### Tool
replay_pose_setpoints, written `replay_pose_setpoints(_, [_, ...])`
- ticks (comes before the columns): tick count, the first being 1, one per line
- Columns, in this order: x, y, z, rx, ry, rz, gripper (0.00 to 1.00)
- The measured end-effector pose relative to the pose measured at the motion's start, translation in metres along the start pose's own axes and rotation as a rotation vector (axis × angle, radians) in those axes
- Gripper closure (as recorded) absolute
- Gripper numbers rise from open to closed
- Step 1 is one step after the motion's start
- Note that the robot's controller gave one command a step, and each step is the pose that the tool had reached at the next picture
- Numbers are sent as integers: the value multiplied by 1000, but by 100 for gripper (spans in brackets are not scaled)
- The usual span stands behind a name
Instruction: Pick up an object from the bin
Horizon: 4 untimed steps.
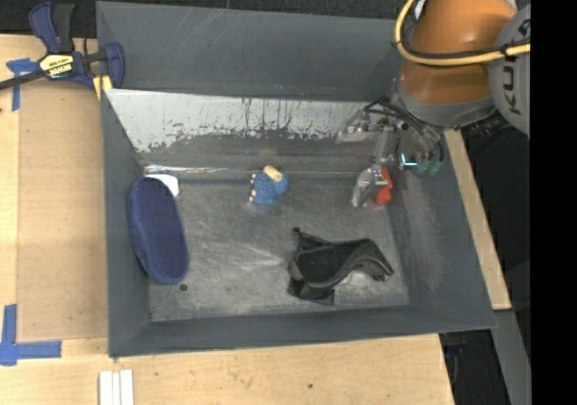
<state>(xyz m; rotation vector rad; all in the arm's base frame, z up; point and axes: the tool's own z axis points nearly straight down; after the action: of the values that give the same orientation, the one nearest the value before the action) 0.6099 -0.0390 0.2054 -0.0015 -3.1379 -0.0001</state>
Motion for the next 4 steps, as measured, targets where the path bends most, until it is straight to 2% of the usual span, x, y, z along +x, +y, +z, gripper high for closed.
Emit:
replay_pose_setpoints(1, [61,41,128,-4,-26,432,0])
replay_pose_setpoints(2, [56,6,103,-3,-13,447,0])
replay_pose_setpoints(3, [79,54,98,-3,-42,25,0])
replay_pose_setpoints(4, [116,91,129,4,-29,-313,0])
